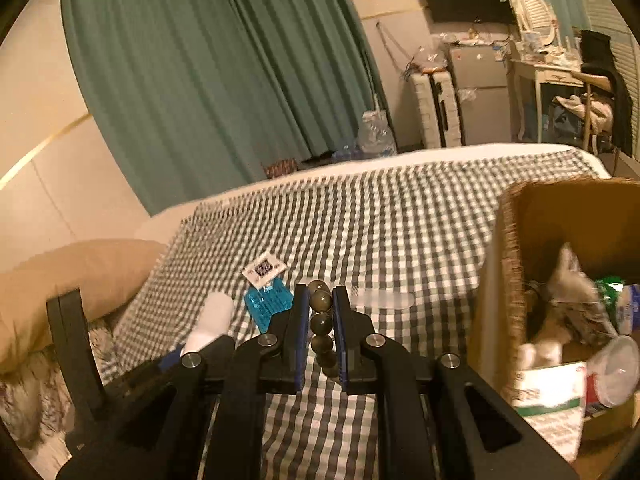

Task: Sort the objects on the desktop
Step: 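Carry the bracelet and white cylinder into the cardboard box and release both, then move both grippers back over the items on the bed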

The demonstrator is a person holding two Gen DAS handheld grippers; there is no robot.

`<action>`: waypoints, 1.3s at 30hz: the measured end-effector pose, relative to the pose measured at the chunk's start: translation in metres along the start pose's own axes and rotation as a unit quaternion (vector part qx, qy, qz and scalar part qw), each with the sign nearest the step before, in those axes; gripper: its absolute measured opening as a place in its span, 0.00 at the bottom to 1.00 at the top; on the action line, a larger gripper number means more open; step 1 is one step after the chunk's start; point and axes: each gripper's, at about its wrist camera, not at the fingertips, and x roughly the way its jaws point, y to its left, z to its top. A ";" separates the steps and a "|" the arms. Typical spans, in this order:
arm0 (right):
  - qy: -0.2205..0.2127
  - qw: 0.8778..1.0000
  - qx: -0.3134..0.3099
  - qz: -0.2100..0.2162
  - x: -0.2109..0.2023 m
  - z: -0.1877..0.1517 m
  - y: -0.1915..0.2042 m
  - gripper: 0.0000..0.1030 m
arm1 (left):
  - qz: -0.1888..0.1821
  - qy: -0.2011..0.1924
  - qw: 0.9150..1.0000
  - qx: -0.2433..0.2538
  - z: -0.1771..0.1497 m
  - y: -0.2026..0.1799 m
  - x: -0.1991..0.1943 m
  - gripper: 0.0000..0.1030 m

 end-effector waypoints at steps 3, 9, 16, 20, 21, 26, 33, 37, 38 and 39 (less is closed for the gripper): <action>-0.015 1.000 0.004 -0.001 -0.026 0.006 -0.005 0.11 | -0.021 -0.011 1.000 0.017 0.000 -0.023 -0.020 0.47; -0.049 0.999 0.007 -0.007 -0.080 0.027 -0.014 0.11 | -0.072 -0.037 0.994 0.069 0.006 -0.087 -0.061 0.47; -0.086 0.995 0.024 -0.049 -0.132 0.046 -0.053 0.11 | -0.144 -0.053 0.980 0.129 0.006 -0.175 -0.086 0.47; -0.085 0.993 0.032 -0.074 -0.148 0.045 -0.079 0.11 | -0.165 -0.031 0.973 0.161 -0.006 -0.223 -0.072 0.47; -0.082 0.993 0.035 -0.080 -0.149 0.045 -0.087 0.11 | -0.170 -0.023 0.971 0.168 -0.011 -0.235 -0.065 0.47; -0.068 0.991 0.058 -0.100 -0.142 0.040 -0.122 0.12 | -0.174 0.011 0.968 0.179 -0.029 -0.254 -0.042 0.48; -0.073 0.983 0.115 -0.126 -0.141 0.033 -0.162 0.66 | -0.168 0.021 0.971 0.171 -0.018 -0.247 -0.028 0.79; -0.074 0.983 0.114 -0.127 -0.142 0.029 -0.156 0.66 | -0.145 0.010 0.979 0.144 0.001 -0.215 -0.036 0.82; -0.073 0.984 0.110 -0.122 -0.141 0.029 -0.153 0.66 | -0.146 0.008 0.980 0.132 0.008 -0.200 -0.039 0.84; -0.072 0.985 0.104 -0.118 -0.141 0.029 -0.149 0.66 | -0.142 0.004 0.982 0.123 0.014 -0.186 -0.042 0.86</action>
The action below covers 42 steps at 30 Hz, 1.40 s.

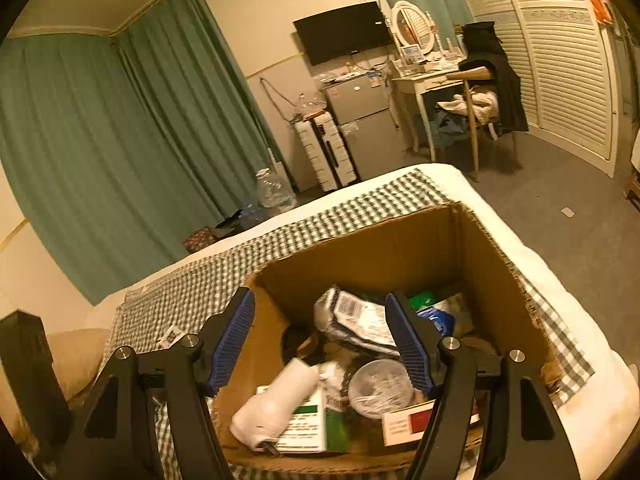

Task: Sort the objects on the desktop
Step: 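Move both grippers back over the items on the bed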

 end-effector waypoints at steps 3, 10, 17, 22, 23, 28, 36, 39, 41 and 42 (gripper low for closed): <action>-0.001 1.000 -0.025 0.010 -0.004 -0.003 0.021 0.66 | 0.047 -0.021 0.998 -0.027 0.008 0.044 -0.027 0.86; 0.000 0.996 -0.079 0.041 -0.005 -0.012 0.081 0.66 | 0.136 -0.065 0.986 -0.070 0.007 0.131 -0.085 0.88; 0.042 0.982 -0.172 0.065 0.041 -0.051 0.154 0.66 | 0.194 -0.039 0.974 -0.105 -0.033 0.200 -0.078 0.88; 0.089 0.970 -0.217 0.069 0.088 -0.080 0.182 0.66 | 0.234 -0.030 0.966 -0.106 -0.068 0.230 -0.054 0.88; 0.102 0.966 -0.224 0.074 0.100 -0.088 0.185 0.66 | 0.245 -0.029 0.964 -0.098 -0.078 0.234 -0.046 0.88; 0.175 0.951 -0.249 0.053 0.163 -0.128 0.194 0.66 | 0.236 -0.007 0.967 -0.100 -0.097 0.248 -0.017 0.88; 0.252 0.926 -0.283 0.001 0.229 -0.166 0.180 0.64 | 0.206 0.030 0.973 -0.103 -0.096 0.255 0.028 0.88; 0.260 0.921 -0.291 -0.014 0.243 -0.168 0.176 0.64 | 0.193 0.033 0.974 -0.116 -0.094 0.261 0.040 0.88; 0.270 0.917 -0.292 -0.019 0.254 -0.171 0.172 0.64 | 0.188 0.033 0.974 -0.121 -0.092 0.264 0.045 0.88; 0.274 0.916 -0.293 -0.019 0.257 -0.170 0.174 0.62 | 0.185 0.033 0.974 -0.125 -0.091 0.266 0.050 0.88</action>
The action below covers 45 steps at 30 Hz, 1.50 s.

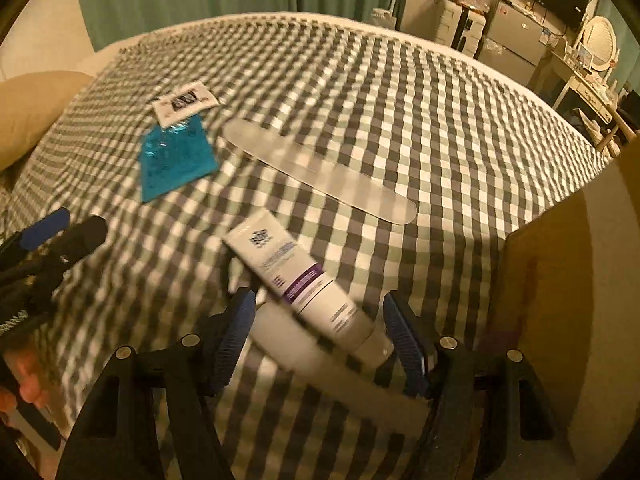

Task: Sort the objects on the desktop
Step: 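Move both grippers back over the items on the bed, then grasp the white BOP toothpaste tube with the right gripper while left grasps the teal blister pack, then carry the toothpaste tube and blister pack into the cardboard box and release both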

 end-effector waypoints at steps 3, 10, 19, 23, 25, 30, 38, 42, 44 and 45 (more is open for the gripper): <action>0.015 1.000 0.004 0.017 0.011 0.005 -0.003 0.49 | -0.007 0.009 1.000 -0.013 0.005 0.000 0.014 0.88; -0.020 1.000 0.016 0.004 0.001 0.003 -0.006 0.25 | -0.025 0.017 0.998 -0.051 0.016 0.001 0.038 0.88; -0.038 0.998 0.043 0.007 -0.007 0.004 -0.015 0.25 | -0.043 0.019 0.995 -0.084 0.032 -0.008 0.055 0.91; -0.040 0.998 0.053 0.023 -0.010 0.001 -0.017 0.25 | -0.020 0.017 0.997 -0.068 0.042 -0.016 0.074 0.92; -0.041 0.997 0.056 0.024 -0.010 0.001 -0.016 0.25 | 0.007 0.015 0.999 -0.044 0.047 -0.024 0.081 0.92; -0.048 0.997 0.058 0.028 -0.013 0.002 -0.013 0.25 | 0.045 0.026 0.998 0.034 0.048 -0.039 0.091 0.79; -0.058 0.995 0.065 0.043 -0.022 0.000 -0.012 0.25 | 0.010 0.041 0.999 0.028 0.037 -0.022 0.061 0.69; -0.072 0.993 0.073 0.059 -0.041 -0.004 -0.012 0.25 | -0.001 0.044 0.999 0.021 0.012 -0.016 0.029 0.69; -0.078 0.992 0.073 0.069 -0.053 -0.008 -0.011 0.25 | -0.006 0.043 0.999 0.009 0.002 -0.009 0.010 0.69; -0.082 0.991 0.073 0.071 -0.060 -0.009 -0.010 0.25 | -0.010 0.044 0.999 0.006 -0.001 -0.008 0.004 0.69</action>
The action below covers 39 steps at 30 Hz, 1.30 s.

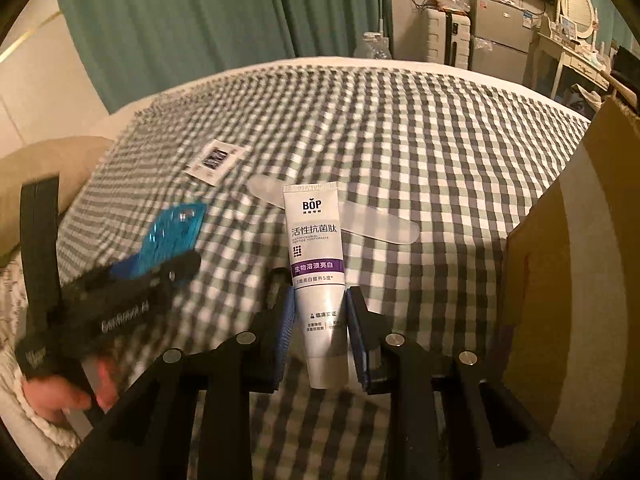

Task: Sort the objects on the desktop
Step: 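Carry the toothpaste tube and blister pack into the cardboard box and release both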

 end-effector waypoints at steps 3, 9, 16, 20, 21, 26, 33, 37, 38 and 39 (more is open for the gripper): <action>-0.015 1.000 -0.003 0.005 -0.023 -0.003 0.007 0.25 | -0.024 -0.003 1.000 0.000 -0.010 0.001 -0.024 0.69; -0.051 0.999 0.004 0.013 -0.076 -0.010 0.014 0.25 | -0.051 -0.026 0.998 0.014 -0.020 -0.030 -0.073 0.69; -0.108 0.994 0.014 0.019 -0.149 -0.022 0.009 0.25 | -0.084 -0.072 0.993 0.037 -0.015 -0.072 -0.137 0.69; -0.133 0.991 0.022 0.009 -0.182 -0.026 0.000 0.25 | -0.109 -0.095 0.988 0.063 -0.013 -0.103 -0.166 0.69; -0.137 0.990 0.026 0.005 -0.189 -0.027 -0.004 0.25 | -0.116 -0.099 0.986 0.073 -0.013 -0.116 -0.174 0.69; -0.159 0.986 0.056 -0.016 -0.219 -0.031 -0.035 0.25 | -0.136 -0.112 0.979 0.102 -0.009 -0.164 -0.190 0.69; -0.178 0.978 0.087 -0.068 -0.251 -0.020 -0.099 0.25 | -0.183 -0.109 0.967 0.142 0.001 -0.244 -0.193 0.69; -0.176 0.973 0.117 -0.090 -0.258 -0.021 -0.143 0.25 | -0.204 -0.092 0.961 0.166 0.001 -0.288 -0.178 0.69; -0.174 0.972 0.123 -0.095 -0.257 -0.022 -0.150 0.25 | -0.205 -0.088 0.959 0.174 -0.001 -0.298 -0.172 0.69; -0.170 0.971 0.132 -0.100 -0.255 -0.025 -0.161 0.25 | -0.207 -0.082 0.958 0.182 -0.003 -0.309 -0.165 0.69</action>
